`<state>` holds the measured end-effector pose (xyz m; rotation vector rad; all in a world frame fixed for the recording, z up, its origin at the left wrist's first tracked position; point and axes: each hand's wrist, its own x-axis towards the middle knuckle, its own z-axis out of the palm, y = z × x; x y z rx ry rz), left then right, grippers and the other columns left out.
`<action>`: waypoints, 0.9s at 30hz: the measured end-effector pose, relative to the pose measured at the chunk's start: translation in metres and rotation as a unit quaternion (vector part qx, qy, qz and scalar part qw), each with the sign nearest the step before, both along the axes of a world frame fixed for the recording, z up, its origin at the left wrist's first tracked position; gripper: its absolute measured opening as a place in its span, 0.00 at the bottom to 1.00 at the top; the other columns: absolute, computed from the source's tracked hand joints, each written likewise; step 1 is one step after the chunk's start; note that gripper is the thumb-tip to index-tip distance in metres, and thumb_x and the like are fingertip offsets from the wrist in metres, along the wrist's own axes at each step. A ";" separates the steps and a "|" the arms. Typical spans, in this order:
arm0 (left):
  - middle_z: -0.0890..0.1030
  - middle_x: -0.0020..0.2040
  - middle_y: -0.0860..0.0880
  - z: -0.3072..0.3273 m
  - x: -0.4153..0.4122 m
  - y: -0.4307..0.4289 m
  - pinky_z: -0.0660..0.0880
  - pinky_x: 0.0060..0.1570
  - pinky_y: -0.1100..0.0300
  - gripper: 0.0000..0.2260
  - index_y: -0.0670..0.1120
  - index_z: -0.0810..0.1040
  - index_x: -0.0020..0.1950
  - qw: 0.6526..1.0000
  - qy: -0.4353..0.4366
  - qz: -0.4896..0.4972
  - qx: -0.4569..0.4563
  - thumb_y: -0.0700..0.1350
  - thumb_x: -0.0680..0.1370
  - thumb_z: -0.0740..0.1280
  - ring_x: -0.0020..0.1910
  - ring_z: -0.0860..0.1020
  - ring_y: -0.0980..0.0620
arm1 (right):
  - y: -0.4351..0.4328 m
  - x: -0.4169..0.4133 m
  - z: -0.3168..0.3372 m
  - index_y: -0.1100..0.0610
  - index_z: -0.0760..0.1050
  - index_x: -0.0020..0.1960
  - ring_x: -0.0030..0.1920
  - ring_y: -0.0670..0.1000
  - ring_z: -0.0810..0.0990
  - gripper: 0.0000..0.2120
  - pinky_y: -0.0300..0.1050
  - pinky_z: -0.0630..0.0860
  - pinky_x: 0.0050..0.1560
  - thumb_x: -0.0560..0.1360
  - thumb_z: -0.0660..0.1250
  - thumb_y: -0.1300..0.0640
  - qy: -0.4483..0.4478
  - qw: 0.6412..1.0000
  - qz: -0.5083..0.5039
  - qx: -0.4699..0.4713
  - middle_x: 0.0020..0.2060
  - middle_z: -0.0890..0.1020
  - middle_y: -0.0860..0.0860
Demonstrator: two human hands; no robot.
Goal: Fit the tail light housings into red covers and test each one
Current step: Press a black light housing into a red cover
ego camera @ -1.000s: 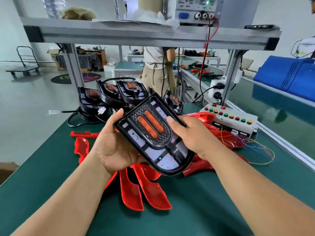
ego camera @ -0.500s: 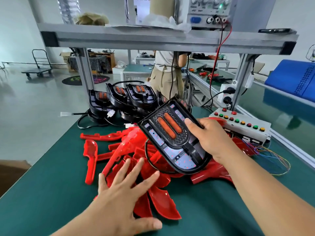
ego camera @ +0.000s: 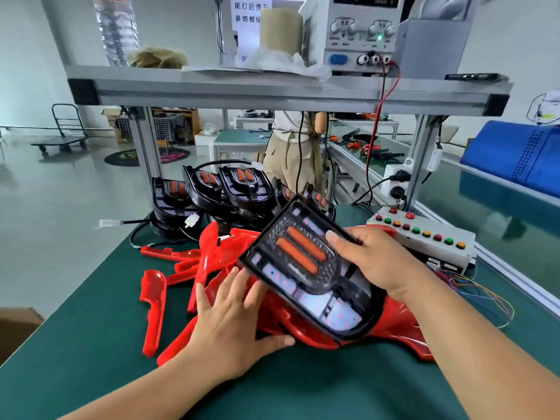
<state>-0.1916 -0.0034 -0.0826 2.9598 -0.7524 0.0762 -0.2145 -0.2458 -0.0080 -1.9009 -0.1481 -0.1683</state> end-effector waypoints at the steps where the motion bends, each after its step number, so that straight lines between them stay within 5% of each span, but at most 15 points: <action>1: 0.37 0.79 0.56 0.004 0.000 -0.003 0.37 0.72 0.35 0.44 0.61 0.36 0.77 1.000 -0.008 0.005 0.018 0.78 0.68 0.49 0.79 0.37 0.50 | 0.002 -0.001 -0.001 0.52 0.85 0.46 0.43 0.48 0.85 0.17 0.40 0.79 0.43 0.69 0.67 0.40 0.021 0.999 0.037 -0.004 0.41 0.87 0.50; 4: 0.44 0.79 0.56 0.019 0.003 -0.005 0.37 0.76 0.47 0.34 0.52 0.46 0.80 0.996 0.035 -0.007 -0.080 0.61 0.80 0.58 0.79 0.40 0.50 | 0.010 -0.002 -0.004 0.52 0.84 0.50 0.48 0.53 0.86 0.18 0.46 0.81 0.49 0.69 0.69 0.40 0.083 0.988 0.106 -0.074 0.45 0.87 0.51; 7: 0.37 0.79 0.52 0.028 0.007 0.010 0.39 0.75 0.58 0.38 0.48 0.34 0.78 0.998 0.032 -0.047 -0.027 0.53 0.82 0.61 0.78 0.36 0.52 | 0.017 -0.003 -0.007 0.54 0.83 0.54 0.52 0.51 0.84 0.20 0.45 0.79 0.57 0.70 0.68 0.40 0.081 0.982 0.123 -0.118 0.49 0.86 0.49; 10: 0.26 0.75 0.51 0.037 0.012 0.025 0.42 0.77 0.54 0.43 0.61 0.30 0.70 0.984 0.119 -0.130 0.023 0.56 0.78 0.67 0.76 0.30 0.51 | 0.015 -0.002 -0.005 0.54 0.83 0.54 0.52 0.52 0.84 0.21 0.47 0.78 0.59 0.69 0.69 0.41 0.107 0.983 0.108 -0.099 0.48 0.86 0.49; 12: 0.24 0.73 0.54 0.041 0.020 0.041 0.42 0.77 0.54 0.36 0.70 0.43 0.73 0.974 0.178 -0.142 -0.011 0.54 0.78 0.67 0.75 0.30 0.54 | 0.013 0.001 -0.005 0.54 0.84 0.53 0.52 0.53 0.84 0.22 0.51 0.78 0.60 0.68 0.70 0.40 0.118 0.981 0.102 -0.113 0.48 0.86 0.50; 14: 0.34 0.78 0.54 0.050 0.027 0.059 0.46 0.77 0.60 0.25 0.68 0.66 0.71 0.970 0.196 -0.139 -0.048 0.47 0.79 0.66 0.77 0.38 0.59 | 0.013 0.004 -0.006 0.55 0.84 0.52 0.52 0.54 0.84 0.21 0.55 0.77 0.61 0.68 0.70 0.40 0.116 0.981 0.093 -0.127 0.47 0.86 0.51; 15: 0.48 0.81 0.52 0.057 0.027 0.067 0.52 0.75 0.64 0.21 0.67 0.76 0.62 0.967 0.205 -0.125 -0.085 0.41 0.78 0.66 0.78 0.49 0.61 | 0.013 0.005 -0.007 0.54 0.84 0.52 0.52 0.54 0.84 0.20 0.55 0.77 0.61 0.69 0.71 0.40 0.113 0.980 0.088 -0.137 0.47 0.87 0.52; 17: 0.76 0.69 0.47 0.068 0.028 0.067 0.70 0.64 0.63 0.24 0.64 0.83 0.43 0.961 0.195 -0.053 -0.189 0.33 0.75 0.63 0.65 0.75 0.57 | 0.012 0.009 -0.009 0.54 0.85 0.50 0.47 0.51 0.84 0.18 0.54 0.78 0.57 0.71 0.71 0.41 0.100 0.976 0.079 -0.179 0.45 0.87 0.54; 18: 0.82 0.59 0.44 0.070 0.028 0.062 0.76 0.54 0.58 0.23 0.61 0.83 0.40 0.949 0.169 -0.021 -0.265 0.32 0.75 0.62 0.53 0.81 0.51 | 0.013 0.010 -0.010 0.54 0.85 0.48 0.42 0.49 0.82 0.19 0.52 0.78 0.53 0.71 0.70 0.39 0.095 0.971 0.078 -0.204 0.43 0.86 0.54; 19: 0.84 0.53 0.43 0.071 0.027 0.053 0.78 0.46 0.57 0.18 0.57 0.82 0.42 0.929 0.143 0.002 -0.342 0.34 0.77 0.62 0.46 0.82 0.50 | 0.015 0.011 -0.010 0.55 0.84 0.47 0.38 0.47 0.77 0.20 0.49 0.76 0.46 0.71 0.70 0.38 0.090 0.967 0.080 -0.226 0.39 0.85 0.53; 21: 0.82 0.52 0.51 0.069 0.021 0.024 0.75 0.46 0.66 0.07 0.55 0.79 0.52 0.894 0.135 -0.002 -0.428 0.44 0.81 0.63 0.48 0.79 0.57 | 0.021 0.012 -0.012 0.56 0.83 0.43 0.33 0.45 0.71 0.22 0.45 0.67 0.37 0.71 0.70 0.36 0.066 0.963 0.078 -0.249 0.31 0.78 0.49; 23: 0.77 0.54 0.61 0.057 0.014 -0.002 0.67 0.49 0.76 0.08 0.56 0.74 0.60 0.917 0.115 -0.048 -0.378 0.52 0.82 0.61 0.52 0.74 0.68 | 0.027 0.013 -0.017 0.55 0.81 0.38 0.29 0.43 0.69 0.21 0.42 0.64 0.33 0.70 0.70 0.35 0.020 0.960 0.055 -0.275 0.27 0.74 0.46; 27: 0.77 0.55 0.56 0.034 0.013 -0.022 0.63 0.51 0.70 0.06 0.54 0.78 0.57 0.929 0.014 -0.005 -0.369 0.47 0.81 0.64 0.57 0.72 0.58 | 0.023 0.005 -0.022 0.50 0.84 0.41 0.32 0.40 0.78 0.24 0.39 0.73 0.36 0.69 0.65 0.30 -0.068 0.949 -0.043 -0.304 0.32 0.83 0.44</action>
